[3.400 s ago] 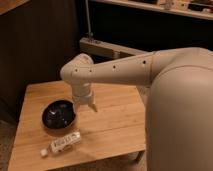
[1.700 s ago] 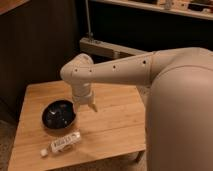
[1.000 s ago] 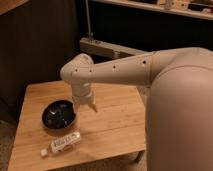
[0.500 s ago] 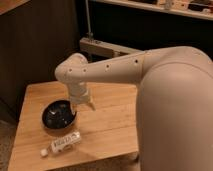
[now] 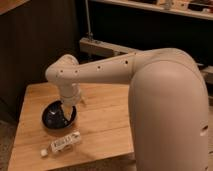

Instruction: Place the bottle in the ceramic bowl

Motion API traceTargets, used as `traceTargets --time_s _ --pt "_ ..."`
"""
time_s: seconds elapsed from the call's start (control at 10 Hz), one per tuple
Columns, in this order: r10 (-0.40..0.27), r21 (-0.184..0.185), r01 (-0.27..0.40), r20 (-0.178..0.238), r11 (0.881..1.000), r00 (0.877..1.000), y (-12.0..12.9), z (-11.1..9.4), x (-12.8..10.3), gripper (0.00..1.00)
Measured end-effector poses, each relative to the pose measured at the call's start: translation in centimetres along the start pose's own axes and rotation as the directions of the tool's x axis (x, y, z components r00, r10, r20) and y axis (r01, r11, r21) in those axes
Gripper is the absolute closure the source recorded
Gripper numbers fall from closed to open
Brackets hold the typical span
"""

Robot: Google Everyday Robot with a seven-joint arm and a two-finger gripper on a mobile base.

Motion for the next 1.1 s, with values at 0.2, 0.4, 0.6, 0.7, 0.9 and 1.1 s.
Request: traceTargets --time_s 0.2,0.4,0.6,0.7,0.9,1.1 --pt "-0.223 -0.026 0.225 0.060 0.974 0.973 1.0 -0.4 -0.8 0.35" --pt "-0.333 -0.026 0.337 0.097 0.941 0.938 1.5 -0.7 -1.3 0.35" --pt "-0.384 -0.023 0.389 0.113 0.921 0.916 1.8 -0.9 -1.5 0.35" --pt "-0.385 -0.012 0.388 0.108 0.921 0.917 1.9 -1.0 -1.7 0.35" --pt "-0.465 -0.037 0.470 0.085 0.882 0.881 3.9 0.4 -2.6 0.35" --pt "-0.558 -0.060 0.564 0.094 0.824 0.825 6.7 1.6 -2.1 0.35"
